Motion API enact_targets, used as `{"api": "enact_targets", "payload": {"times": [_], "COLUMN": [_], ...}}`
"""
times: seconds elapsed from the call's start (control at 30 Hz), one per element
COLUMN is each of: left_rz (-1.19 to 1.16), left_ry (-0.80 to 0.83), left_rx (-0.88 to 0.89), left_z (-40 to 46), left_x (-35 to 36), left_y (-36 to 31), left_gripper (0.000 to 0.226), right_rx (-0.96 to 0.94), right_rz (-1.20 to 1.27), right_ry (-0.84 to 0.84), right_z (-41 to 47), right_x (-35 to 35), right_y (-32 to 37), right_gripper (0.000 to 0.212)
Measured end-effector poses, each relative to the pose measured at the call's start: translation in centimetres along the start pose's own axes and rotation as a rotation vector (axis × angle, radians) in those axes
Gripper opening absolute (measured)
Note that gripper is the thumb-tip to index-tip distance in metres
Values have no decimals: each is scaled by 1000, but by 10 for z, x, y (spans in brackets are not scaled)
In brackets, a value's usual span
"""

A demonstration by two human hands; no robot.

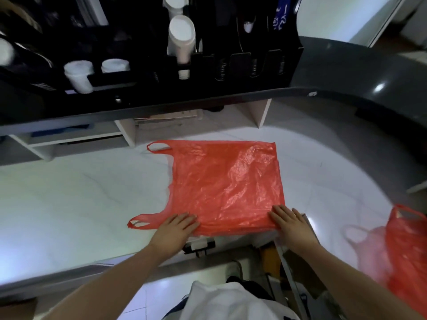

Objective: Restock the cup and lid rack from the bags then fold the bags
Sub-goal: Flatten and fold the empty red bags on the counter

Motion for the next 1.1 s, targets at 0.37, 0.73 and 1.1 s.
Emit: {"api": "enact_targets", "payload": {"times": [0.37,0.73,1.1], "left_rz": [-87,-154,-70], "left_ry": [-50,-140,-207], "left_rx": [1,38,240], "left_z": [-8,28,11], "left_x": [-37,-72,-75], "left_y": [12,6,-6], "left_gripper": [81,32,30], "right_rx": [-349,-245,-477], "right_rz": [208,504,41], "right_ry": [-222,-60,-100], "right_z": [-6,37,113], "right_x": [-75,-91,-57], "right_y": [137,106,177], "right_gripper": [32,62,59]}}
Point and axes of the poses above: each hand's wrist, its own z-axis towards the middle knuckle, its own x-axis out of the palm, y = z × x, the point moved 9 cm from there along z, towards the middle knuckle, and after that the axes turned 13 degrees about x, right-handed, at the moved point
